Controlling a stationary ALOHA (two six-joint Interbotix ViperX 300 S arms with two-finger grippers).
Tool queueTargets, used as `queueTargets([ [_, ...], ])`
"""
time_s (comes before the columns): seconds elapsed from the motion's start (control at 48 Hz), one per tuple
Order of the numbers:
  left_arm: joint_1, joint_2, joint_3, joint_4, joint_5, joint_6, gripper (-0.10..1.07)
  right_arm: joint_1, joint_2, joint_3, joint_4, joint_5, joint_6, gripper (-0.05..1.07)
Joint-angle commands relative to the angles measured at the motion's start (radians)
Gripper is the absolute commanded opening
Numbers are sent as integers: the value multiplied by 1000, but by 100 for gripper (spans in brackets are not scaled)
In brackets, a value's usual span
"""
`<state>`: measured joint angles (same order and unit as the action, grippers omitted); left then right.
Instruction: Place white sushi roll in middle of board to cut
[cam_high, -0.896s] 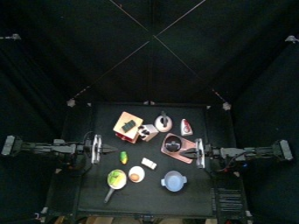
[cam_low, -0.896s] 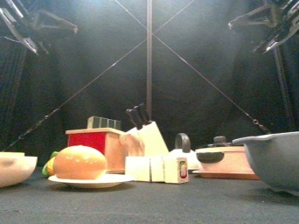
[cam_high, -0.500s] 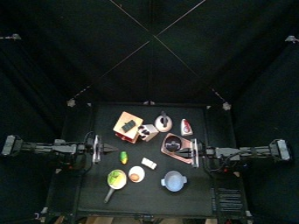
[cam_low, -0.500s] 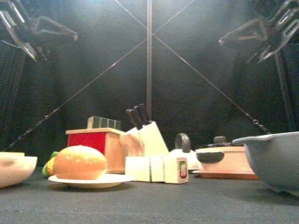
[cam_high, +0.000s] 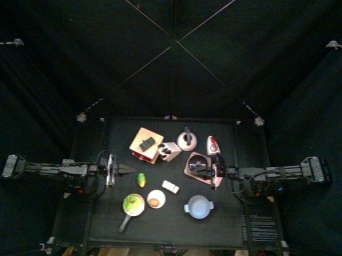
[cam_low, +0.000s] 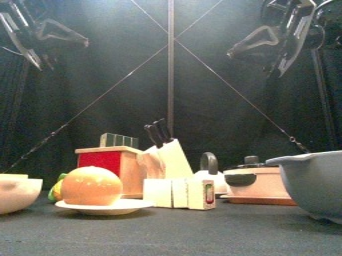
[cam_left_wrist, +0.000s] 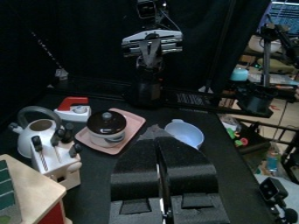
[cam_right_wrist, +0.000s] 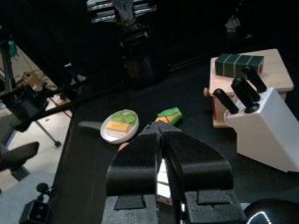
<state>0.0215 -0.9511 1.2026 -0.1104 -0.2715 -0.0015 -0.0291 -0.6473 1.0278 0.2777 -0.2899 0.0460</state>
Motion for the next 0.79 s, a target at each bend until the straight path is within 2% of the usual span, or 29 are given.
queueTargets([
  [0.0,9,6,-25,-3,-8,2,-3,-3,8,-37,44,0,0,6],
  [0.188,20,6,-26,-3,-14,2,-3,-8,57,-89,181,75,0,11],
  [0.292,35,6,-25,-6,-20,0,-3,-8,109,-141,255,167,-2,11],
  [0.646,35,6,-20,-14,-15,3,-2,-55,261,-334,247,499,2,11],
  [0.771,34,6,-18,-12,-17,5,3,-64,304,-383,245,572,5,11],
])
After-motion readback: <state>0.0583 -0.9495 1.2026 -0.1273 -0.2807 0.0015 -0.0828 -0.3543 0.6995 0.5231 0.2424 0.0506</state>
